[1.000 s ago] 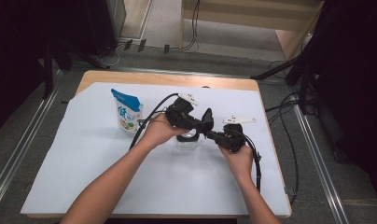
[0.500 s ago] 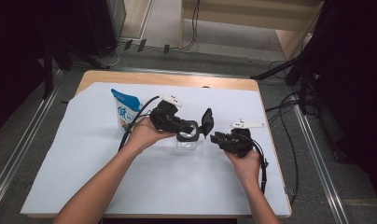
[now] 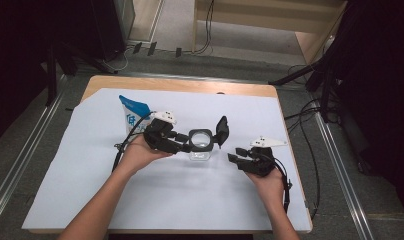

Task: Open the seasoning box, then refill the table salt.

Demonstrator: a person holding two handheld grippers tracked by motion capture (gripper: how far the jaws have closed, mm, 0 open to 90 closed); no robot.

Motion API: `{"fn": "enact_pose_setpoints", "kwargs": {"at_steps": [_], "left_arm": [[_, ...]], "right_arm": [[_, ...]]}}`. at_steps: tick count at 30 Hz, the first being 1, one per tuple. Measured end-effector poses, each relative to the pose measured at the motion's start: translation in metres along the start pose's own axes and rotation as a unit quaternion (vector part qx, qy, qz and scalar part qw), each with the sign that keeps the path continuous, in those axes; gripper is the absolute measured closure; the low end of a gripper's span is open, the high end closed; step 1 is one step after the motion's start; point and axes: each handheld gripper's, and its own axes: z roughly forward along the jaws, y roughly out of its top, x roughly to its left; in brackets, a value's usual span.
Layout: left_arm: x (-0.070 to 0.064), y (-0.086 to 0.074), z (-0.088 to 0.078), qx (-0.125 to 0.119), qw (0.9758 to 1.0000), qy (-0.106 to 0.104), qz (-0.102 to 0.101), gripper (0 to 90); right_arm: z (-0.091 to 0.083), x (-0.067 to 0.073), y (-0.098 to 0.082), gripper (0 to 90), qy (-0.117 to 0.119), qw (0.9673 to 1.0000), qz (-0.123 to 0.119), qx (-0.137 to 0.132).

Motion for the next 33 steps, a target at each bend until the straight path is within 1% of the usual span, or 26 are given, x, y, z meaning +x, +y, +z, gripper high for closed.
{"fn": "enact_pose_setpoints", "kwargs": {"at_steps": [1,3,5,6,7,11,12,15,18,20,21,22,23,26,27,29,30,33], "left_arm": [[0.001,-0.003,-0.005,-0.011,0.9999,-0.004,-0.006,51.3],[0.001,-0.006,-0.011,-0.016,0.9998,0.004,-0.009,47.2],[0.002,-0.01,-0.015,-0.024,0.9996,0.002,-0.015,43.1],[0.002,-0.01,-0.015,-0.024,0.9996,0.002,-0.015,41.7],[0.003,-0.013,-0.019,-0.026,0.9994,0.006,-0.02,41.0],[0.004,-0.017,-0.025,-0.02,0.9996,0.009,-0.02,41.3],[0.004,-0.018,-0.027,-0.018,0.9995,0.015,-0.021,41.3],[0.005,-0.022,-0.036,-0.021,0.9993,0.015,-0.028,41.2],[0.006,-0.023,-0.041,-0.021,0.9992,0.021,-0.027,41.2],[0.008,-0.026,-0.047,-0.024,0.999,0.024,-0.03,41.4],[0.008,-0.026,-0.047,-0.024,0.999,0.024,-0.03,41.4],[0.01,-0.027,-0.051,-0.024,0.9988,0.029,-0.033,41.4],[0.011,-0.028,-0.053,-0.027,0.9987,0.031,-0.031,41.5],[0.014,-0.03,-0.06,-0.031,0.9981,0.039,-0.037,41.9],[0.015,-0.031,-0.062,-0.032,0.9978,0.044,-0.038,42.0],[0.016,-0.032,-0.064,-0.033,0.9977,0.045,-0.04,41.9],[0.017,-0.034,-0.07,-0.033,0.9973,0.047,-0.045,41.7],[0.02,-0.037,-0.08,-0.035,0.9964,0.06,-0.048,41.2]], "right_arm": [[0.001,0.0,0.001,55.3,0.002,1.0,0.0,-0.001],[0.002,0.0,0.002,53.9,0.008,1.0,0.0,-0.005],[0.004,0.001,0.002,52.8,0.01,0.9999,-0.004,-0.005],[0.005,0.002,0.003,52.7,0.01,0.9999,-0.006,-0.007],[0.005,0.002,0.003,52.7,0.011,0.9999,-0.004,-0.007],[0.007,0.002,0.004,52.7,0.016,0.9998,-0.001,-0.008],[0.008,0.002,0.004,52.9,0.016,0.9998,-0.002,-0.008],[0.011,0.001,0.005,53.3,0.019,0.9998,-0.003,-0.004],[0.013,0.0,0.005,53.7,0.023,0.9997,0.0,-0.001],[0.013,0.001,0.005,53.8,0.024,0.9997,0.0,-0.002],[0.013,0.001,0.005,53.8,0.024,0.9997,0.0,-0.002],[0.012,0.001,0.005,53.8,0.024,0.9997,0.0,-0.005],[0.012,0.0,0.005,53.8,0.024,0.9997,-0.001,-0.004],[0.013,0.0,0.005,53.6,0.024,0.9997,0.001,0.0],[0.014,0.0,0.005,53.6,0.025,0.9997,0.001,0.001],[0.014,-0.001,0.006,53.4,0.025,0.9997,0.0,0.004],[0.016,0.0,0.008,52.8,0.022,0.9996,-0.002,0.016],[0.019,0.002,0.01,52.6,0.026,0.9995,-0.007,0.015]]}}
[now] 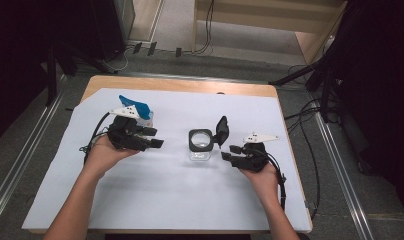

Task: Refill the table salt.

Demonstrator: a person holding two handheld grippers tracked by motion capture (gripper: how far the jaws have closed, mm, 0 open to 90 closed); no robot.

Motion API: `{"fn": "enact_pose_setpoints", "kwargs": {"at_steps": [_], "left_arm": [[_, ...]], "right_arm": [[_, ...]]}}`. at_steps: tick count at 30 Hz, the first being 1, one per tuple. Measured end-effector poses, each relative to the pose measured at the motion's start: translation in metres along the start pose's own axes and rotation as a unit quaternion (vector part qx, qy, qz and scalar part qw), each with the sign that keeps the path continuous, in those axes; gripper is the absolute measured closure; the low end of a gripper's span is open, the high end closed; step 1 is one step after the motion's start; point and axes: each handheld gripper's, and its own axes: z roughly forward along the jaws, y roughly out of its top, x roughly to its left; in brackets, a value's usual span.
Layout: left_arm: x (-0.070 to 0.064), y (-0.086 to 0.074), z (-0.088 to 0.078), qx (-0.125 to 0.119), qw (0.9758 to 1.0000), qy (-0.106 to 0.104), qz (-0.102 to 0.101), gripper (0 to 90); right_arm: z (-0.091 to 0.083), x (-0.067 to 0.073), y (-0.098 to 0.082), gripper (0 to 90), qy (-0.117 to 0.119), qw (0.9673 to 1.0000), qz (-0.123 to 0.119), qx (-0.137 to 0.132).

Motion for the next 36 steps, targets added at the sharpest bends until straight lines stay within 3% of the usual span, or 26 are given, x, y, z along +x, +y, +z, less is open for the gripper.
{"fn": "enact_pose_setpoints", "kwargs": {"at_steps": [5,16,17,23,25,29,31,34,36], "left_arm": [[0.009,-0.005,-0.014,-0.013,0.9997,0.013,-0.017,41.5],[0.02,-0.005,-0.036,-0.025,0.9988,0.034,-0.024,41.6],[0.025,-0.006,-0.04,-0.024,0.9984,0.044,-0.026,41.6],[0.038,-0.004,-0.052,-0.024,0.9976,0.055,-0.034,41.7],[0.043,-0.005,-0.056,-0.03,0.9975,0.052,-0.038,41.7],[0.054,-0.006,-0.064,-0.039,0.9958,0.07,-0.044,41.2],[0.061,-0.007,-0.067,-0.047,0.9951,0.068,-0.054,41.3],[0.068,-0.004,-0.067,-0.036,0.995,0.078,-0.05,41.0],[0.071,-0.002,-0.066,-0.045,0.9951,0.074,-0.048,41.1]], "right_arm": [[0.004,0.001,0.001,52.6,0.001,1.0,-0.004,0.008],[0.003,-0.001,0.001,52.5,0.005,1.0,0.0,0.007],[0.003,-0.001,0.001,52.4,0.004,1.0,0.0,0.008],[0.003,0.0,0.0,51.9,0.003,0.9999,-0.002,0.013],[0.003,0.0,-0.001,51.9,0.003,0.9999,-0.001,0.014],[0.001,0.0,-0.004,51.7,0.001,0.9999,0.003,0.015],[-0.001,0.0,-0.005,51.6,0.0,0.9999,0.004,0.011],[-0.003,0.0,-0.007,51.5,-0.003,0.9999,0.004,0.01],[-0.005,0.0,-0.009,51.5,-0.004,0.9999,0.005,0.008]]}}
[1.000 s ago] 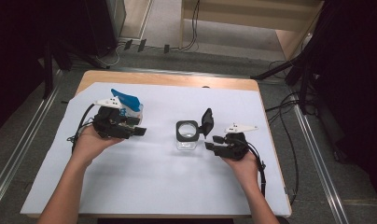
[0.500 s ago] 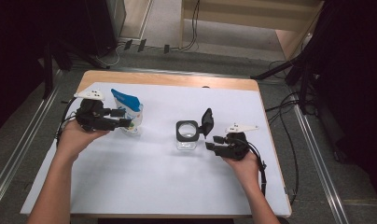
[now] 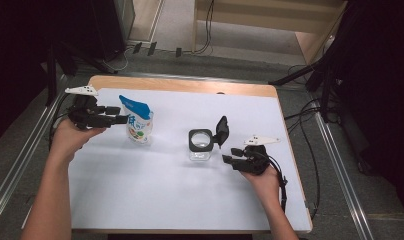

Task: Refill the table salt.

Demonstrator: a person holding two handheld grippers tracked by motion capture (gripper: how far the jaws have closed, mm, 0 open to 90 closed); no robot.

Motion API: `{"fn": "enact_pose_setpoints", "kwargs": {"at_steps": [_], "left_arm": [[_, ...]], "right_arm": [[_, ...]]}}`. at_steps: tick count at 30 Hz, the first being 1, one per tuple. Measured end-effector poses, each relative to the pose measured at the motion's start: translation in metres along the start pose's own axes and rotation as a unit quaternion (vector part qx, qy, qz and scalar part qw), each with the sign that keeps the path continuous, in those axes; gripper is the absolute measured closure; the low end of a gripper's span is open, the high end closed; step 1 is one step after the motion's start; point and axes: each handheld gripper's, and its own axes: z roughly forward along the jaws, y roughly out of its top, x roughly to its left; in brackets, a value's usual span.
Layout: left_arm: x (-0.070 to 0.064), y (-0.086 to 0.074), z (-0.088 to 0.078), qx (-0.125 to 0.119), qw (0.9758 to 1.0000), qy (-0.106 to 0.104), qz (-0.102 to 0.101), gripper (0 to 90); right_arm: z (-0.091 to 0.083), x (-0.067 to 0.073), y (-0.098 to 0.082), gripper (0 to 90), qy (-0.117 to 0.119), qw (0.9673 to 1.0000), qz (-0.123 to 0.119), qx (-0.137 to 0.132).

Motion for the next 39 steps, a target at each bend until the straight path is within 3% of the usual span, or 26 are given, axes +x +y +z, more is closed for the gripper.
{"fn": "enact_pose_setpoints", "kwargs": {"at_steps": [3,6,9,14,20,28,29,39], "left_arm": [[0.003,0.003,0.007,-0.006,1.0,-0.006,0.005,41.3],[0.006,0.007,0.016,0.009,0.9999,-0.004,0.013,41.5],[0.007,0.011,0.024,0.009,0.9995,-0.018,0.026,42.1],[0.013,0.01,0.032,0.002,0.9991,-0.034,0.025,47.1],[0.017,0.009,0.032,-0.007,0.9987,-0.047,0.018,60.8],[0.012,0.01,0.029,0.004,0.9991,-0.036,0.02,74.5],[0.01,0.01,0.029,0.006,0.9992,-0.036,0.015,79.4],[0.001,0.01,0.021,0.024,0.9991,-0.033,0.011,85.0]], "right_arm": [[-0.002,0.0,-0.004,51.4,-0.004,1.0,0.006,0.003],[-0.005,0.0,-0.007,51.4,-0.008,0.9999,0.009,0.004],[-0.007,0.001,-0.011,51.5,-0.011,0.9999,0.009,0.005],[-0.011,0.002,-0.017,51.5,-0.014,0.9998,0.01,0.006],[-0.012,0.003,-0.02,51.4,-0.016,0.9998,0.011,0.009],[-0.01,0.003,-0.018,51.4,-0.015,0.9998,0.007,0.006],[-0.009,0.003,-0.018,51.4,-0.016,0.9998,0.007,0.006],[-0.005,0.002,-0.015,51.7,-0.01,0.9999,0.005,0.005]]}}
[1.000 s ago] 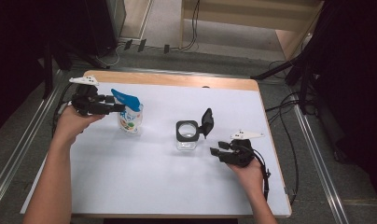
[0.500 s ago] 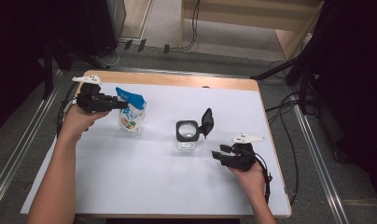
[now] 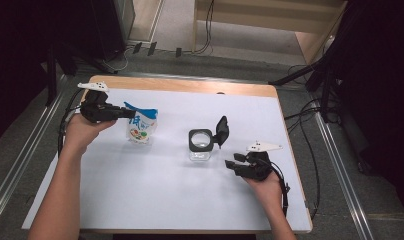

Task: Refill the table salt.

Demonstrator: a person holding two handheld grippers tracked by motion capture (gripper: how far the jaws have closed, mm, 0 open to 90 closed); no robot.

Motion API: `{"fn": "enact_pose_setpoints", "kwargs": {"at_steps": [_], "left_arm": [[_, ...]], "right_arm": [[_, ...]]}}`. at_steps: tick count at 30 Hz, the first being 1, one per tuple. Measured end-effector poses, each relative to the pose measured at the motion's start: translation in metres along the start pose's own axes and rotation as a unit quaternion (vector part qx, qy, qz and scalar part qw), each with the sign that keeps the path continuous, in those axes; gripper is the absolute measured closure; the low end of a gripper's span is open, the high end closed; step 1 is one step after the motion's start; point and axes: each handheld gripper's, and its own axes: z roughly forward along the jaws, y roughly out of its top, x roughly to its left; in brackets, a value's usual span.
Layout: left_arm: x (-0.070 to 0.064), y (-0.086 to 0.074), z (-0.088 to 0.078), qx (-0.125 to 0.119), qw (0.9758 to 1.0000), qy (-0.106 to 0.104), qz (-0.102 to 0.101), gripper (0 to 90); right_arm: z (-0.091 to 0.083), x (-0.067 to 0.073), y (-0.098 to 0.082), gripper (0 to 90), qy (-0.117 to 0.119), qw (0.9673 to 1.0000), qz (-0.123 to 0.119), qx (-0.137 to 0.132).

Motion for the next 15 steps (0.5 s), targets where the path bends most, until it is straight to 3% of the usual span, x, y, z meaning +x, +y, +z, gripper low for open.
{"fn": "enact_pose_setpoints", "kwargs": {"at_steps": [7,15], "left_arm": [[0.001,-0.003,-0.001,-0.01,0.9998,-0.006,-0.015,90.0],[-0.011,0.001,0.001,-0.013,0.9996,0.003,-0.024,90.0]], "right_arm": [[0.001,0.002,0.002,52.1,0.006,1.0,-0.002,-0.006],[-0.004,0.013,0.007,52.8,0.026,0.9994,0.007,-0.023]]}}
